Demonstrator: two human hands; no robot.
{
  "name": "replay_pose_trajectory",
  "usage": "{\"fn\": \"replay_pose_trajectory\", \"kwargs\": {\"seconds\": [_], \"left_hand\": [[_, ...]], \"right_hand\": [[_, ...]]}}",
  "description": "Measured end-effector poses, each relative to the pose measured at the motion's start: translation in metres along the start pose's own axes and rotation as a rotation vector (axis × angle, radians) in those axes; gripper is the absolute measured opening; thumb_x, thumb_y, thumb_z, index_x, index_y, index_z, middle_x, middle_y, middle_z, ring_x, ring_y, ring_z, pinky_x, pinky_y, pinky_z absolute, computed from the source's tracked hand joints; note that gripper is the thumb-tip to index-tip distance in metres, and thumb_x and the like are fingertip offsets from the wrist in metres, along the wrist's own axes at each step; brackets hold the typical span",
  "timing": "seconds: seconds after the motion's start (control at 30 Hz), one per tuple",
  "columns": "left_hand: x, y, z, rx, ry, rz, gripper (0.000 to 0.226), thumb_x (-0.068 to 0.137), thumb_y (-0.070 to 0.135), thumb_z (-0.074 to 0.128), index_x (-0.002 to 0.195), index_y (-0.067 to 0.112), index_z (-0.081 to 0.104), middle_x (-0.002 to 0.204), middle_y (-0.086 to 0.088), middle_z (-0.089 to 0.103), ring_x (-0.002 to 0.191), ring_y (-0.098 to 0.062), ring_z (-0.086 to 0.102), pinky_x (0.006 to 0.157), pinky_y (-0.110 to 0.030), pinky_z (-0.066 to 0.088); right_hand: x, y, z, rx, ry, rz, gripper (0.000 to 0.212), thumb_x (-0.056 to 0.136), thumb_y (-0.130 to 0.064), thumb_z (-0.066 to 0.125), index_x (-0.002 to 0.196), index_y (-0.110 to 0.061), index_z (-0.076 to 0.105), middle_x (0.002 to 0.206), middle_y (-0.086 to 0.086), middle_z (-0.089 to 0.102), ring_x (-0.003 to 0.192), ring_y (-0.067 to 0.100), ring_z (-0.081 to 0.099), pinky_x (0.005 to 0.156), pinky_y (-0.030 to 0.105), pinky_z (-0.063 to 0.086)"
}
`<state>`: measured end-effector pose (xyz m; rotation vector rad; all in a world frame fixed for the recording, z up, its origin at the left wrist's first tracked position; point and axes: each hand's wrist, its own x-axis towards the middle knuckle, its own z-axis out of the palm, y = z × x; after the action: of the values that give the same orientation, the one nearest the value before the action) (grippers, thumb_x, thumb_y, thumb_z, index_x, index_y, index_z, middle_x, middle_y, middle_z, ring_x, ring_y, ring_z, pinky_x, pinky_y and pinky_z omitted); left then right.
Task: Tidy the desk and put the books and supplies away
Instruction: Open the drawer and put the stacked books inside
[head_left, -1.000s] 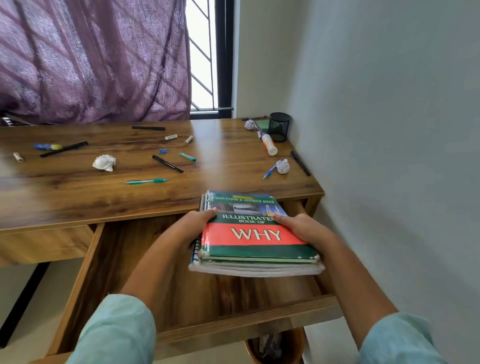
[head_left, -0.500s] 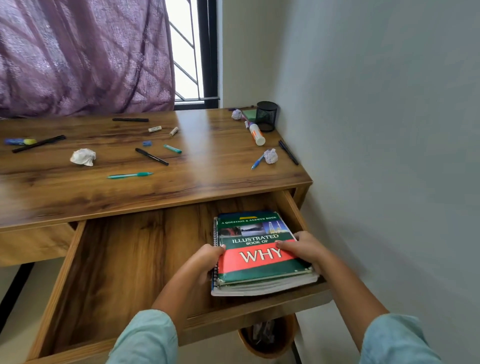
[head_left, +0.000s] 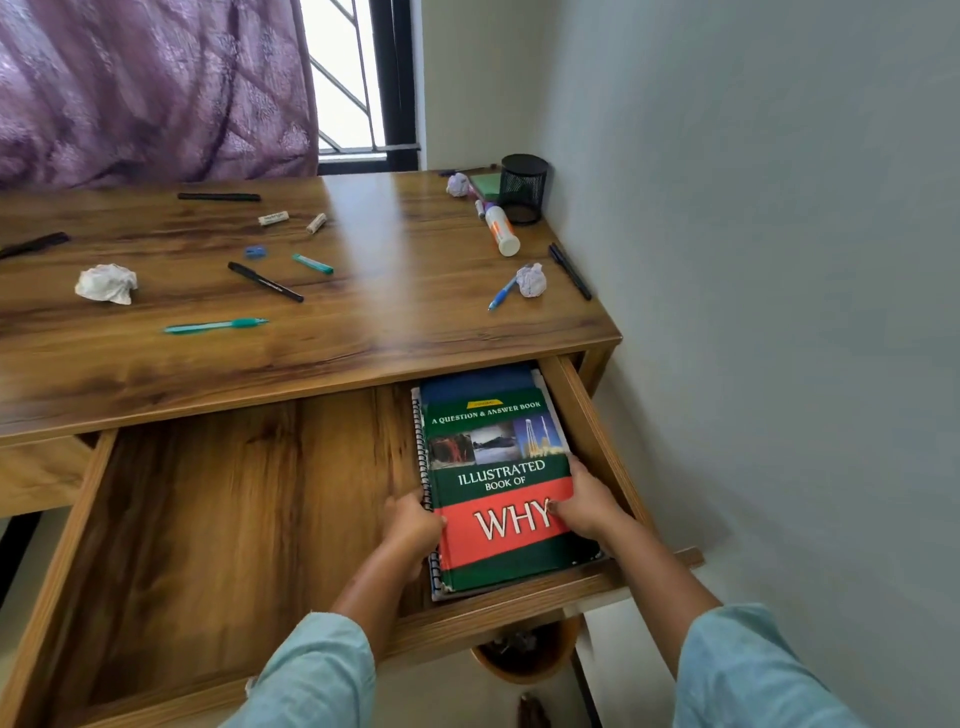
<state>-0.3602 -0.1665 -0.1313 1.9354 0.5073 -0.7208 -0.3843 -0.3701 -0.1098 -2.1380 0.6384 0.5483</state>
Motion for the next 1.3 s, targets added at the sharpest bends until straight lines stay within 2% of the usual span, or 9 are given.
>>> {"fn": "replay_pose_trajectory", "kwargs": {"seconds": [0.1,0.2,0.37,0.5,0.6,0.7,0.87,1.07,1.3], "left_hand": [[-0.005,0.001,0.0,0.031,-0.003,0.006,0.059,0.09,0.001,0.058,0.143,0.009,0.035,0.132,-0.013,0.052,0.102,-0.019,0.055,0.081,-0.027,0.049],[-0.005,-0.003,0.004,0.055,0.009,0.015,0.053,0.089,0.0,0.06,0.138,0.007,0.042,0.126,-0.012,0.056,0.097,-0.019,0.055,0.081,-0.029,0.051],[-0.008,-0.007,0.01,0.167,0.031,0.094,0.052,0.087,0.009,0.064,0.136,0.016,0.047,0.138,-0.01,0.044,0.113,-0.024,0.054,0.094,-0.036,0.051],[-0.011,-0.013,0.016,0.3,0.033,0.172,0.06,0.092,0.014,0.058,0.146,0.021,0.033,0.142,-0.011,0.033,0.124,-0.024,0.045,0.1,-0.031,0.043],[-0.013,-0.015,0.016,0.338,0.027,0.203,0.071,0.09,0.018,0.062,0.149,0.026,0.024,0.145,-0.012,0.029,0.129,-0.027,0.041,0.106,-0.034,0.04],[-0.015,-0.017,0.016,0.395,-0.033,0.217,0.081,0.086,0.022,0.067,0.15,0.033,0.02,0.144,-0.011,0.026,0.13,-0.029,0.037,0.106,-0.037,0.041],[-0.019,-0.025,0.016,0.453,-0.017,0.251,0.07,0.088,0.021,0.061,0.148,0.03,0.028,0.143,-0.009,0.031,0.127,-0.029,0.04,0.106,-0.036,0.04],[-0.021,-0.028,0.012,0.489,0.006,0.248,0.056,0.091,0.019,0.056,0.143,0.03,0.039,0.149,-0.008,0.027,0.133,-0.03,0.033,0.112,-0.039,0.033],[-0.03,-0.029,0.012,0.525,0.006,0.277,0.063,0.091,0.018,0.052,0.148,0.027,0.027,0.153,-0.007,0.019,0.137,-0.031,0.022,0.112,-0.039,0.027]], "right_hand": [[0.003,-0.005,0.001,-0.097,0.022,0.075,0.07,0.092,-0.015,0.053,0.15,-0.022,0.015,0.13,0.013,0.052,0.113,0.028,0.056,0.095,0.039,0.049],[0.002,-0.015,0.001,-0.261,0.012,0.153,0.063,0.094,-0.014,0.047,0.149,-0.014,0.016,0.131,0.014,0.051,0.114,0.028,0.056,0.087,0.034,0.047],[-0.009,-0.028,0.009,-0.663,0.05,0.192,0.033,0.093,-0.02,0.052,0.124,-0.01,0.05,0.115,0.007,0.059,0.101,0.024,0.059,0.081,0.033,0.049],[-0.018,-0.039,0.023,-0.905,0.093,0.101,0.024,0.093,-0.018,0.051,0.116,-0.014,0.059,0.111,0.004,0.062,0.1,0.023,0.06,0.088,0.036,0.05],[-0.021,-0.051,0.035,-0.873,0.13,-0.047,0.037,0.092,-0.014,0.05,0.129,-0.015,0.05,0.126,0.008,0.057,0.114,0.028,0.055,0.09,0.037,0.047],[-0.019,-0.061,0.051,-0.783,0.046,-0.233,0.06,0.095,-0.02,0.049,0.147,-0.031,0.022,0.146,0.011,0.036,0.124,0.035,0.047,0.095,0.045,0.044],[-0.009,-0.056,0.076,-0.95,-0.114,-0.164,0.072,0.094,-0.037,0.053,0.142,-0.058,0.003,0.159,0.013,-0.004,0.135,0.053,0.022,0.102,0.055,0.04],[-0.015,-0.048,0.088,-0.995,-0.097,-0.115,0.066,0.091,-0.056,0.045,0.141,-0.058,0.001,0.156,0.019,-0.017,0.133,0.057,0.023,0.103,0.06,0.035],[-0.027,-0.051,0.088,-0.941,-0.095,-0.081,0.065,0.095,-0.044,0.046,0.143,-0.057,0.003,0.156,0.02,-0.018,0.137,0.059,0.007,0.101,0.059,0.04]]}}
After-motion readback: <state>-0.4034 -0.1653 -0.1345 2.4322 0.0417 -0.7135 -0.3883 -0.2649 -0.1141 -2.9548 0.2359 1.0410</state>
